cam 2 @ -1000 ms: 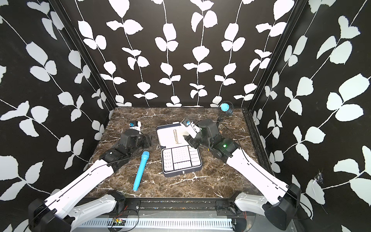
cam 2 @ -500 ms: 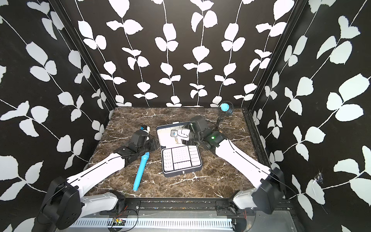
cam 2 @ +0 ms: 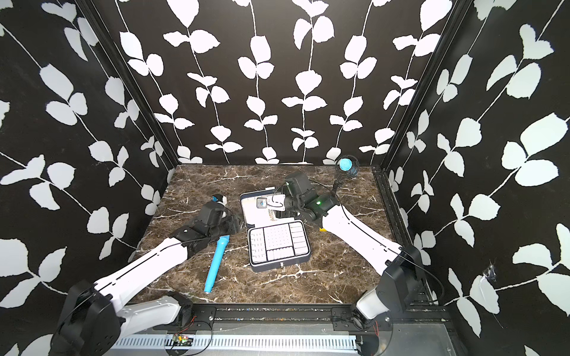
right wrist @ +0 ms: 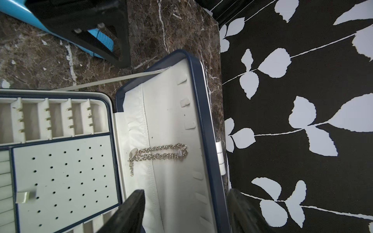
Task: Put jewelry chain into jewelry box
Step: Close the fastener on the jewelry box.
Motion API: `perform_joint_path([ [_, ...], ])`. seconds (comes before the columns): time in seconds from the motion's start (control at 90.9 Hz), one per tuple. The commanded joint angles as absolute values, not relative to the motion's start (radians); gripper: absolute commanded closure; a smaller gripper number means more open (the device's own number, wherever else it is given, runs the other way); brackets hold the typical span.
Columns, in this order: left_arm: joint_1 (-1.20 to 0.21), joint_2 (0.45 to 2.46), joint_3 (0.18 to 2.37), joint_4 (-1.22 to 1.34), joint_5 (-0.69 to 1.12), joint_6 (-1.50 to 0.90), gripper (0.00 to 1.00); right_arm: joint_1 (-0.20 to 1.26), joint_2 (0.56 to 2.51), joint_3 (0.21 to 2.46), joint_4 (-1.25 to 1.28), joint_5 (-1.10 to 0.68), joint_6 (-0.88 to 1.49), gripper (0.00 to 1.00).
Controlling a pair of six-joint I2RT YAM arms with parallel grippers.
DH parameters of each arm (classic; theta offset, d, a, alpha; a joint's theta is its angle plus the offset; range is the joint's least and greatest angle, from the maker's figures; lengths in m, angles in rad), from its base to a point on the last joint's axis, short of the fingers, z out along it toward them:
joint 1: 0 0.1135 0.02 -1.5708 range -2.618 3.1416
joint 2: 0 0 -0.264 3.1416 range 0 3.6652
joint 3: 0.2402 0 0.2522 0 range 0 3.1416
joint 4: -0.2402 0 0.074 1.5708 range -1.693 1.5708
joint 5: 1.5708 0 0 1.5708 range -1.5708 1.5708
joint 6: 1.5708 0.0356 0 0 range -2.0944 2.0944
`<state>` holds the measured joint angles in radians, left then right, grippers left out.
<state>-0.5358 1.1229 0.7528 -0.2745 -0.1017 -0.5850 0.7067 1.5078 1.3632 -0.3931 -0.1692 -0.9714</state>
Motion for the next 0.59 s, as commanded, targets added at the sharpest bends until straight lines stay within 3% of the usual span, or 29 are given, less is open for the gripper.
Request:
perform_joint_path([
  [0.0, -0.539, 1.076, 0.727, -0.337, -0.054, -0.651, 0.41, 0.703, 1.477, 1.372, -0.382, -0.175, -0.949, 0.32],
  [0.319, -0.728, 1.061, 0.662, -0.369, -0.066, -0.735, 0.42, 0.702, 1.394, 1.275, -0.367, -0.133, -0.926, 0.32],
  [0.583, -0.736, 1.171, 0.670, -0.365, -0.039, -0.697, 0.48, 0.702, 1.373, 1.236, -0.340, -0.119, -0.912, 0.32],
])
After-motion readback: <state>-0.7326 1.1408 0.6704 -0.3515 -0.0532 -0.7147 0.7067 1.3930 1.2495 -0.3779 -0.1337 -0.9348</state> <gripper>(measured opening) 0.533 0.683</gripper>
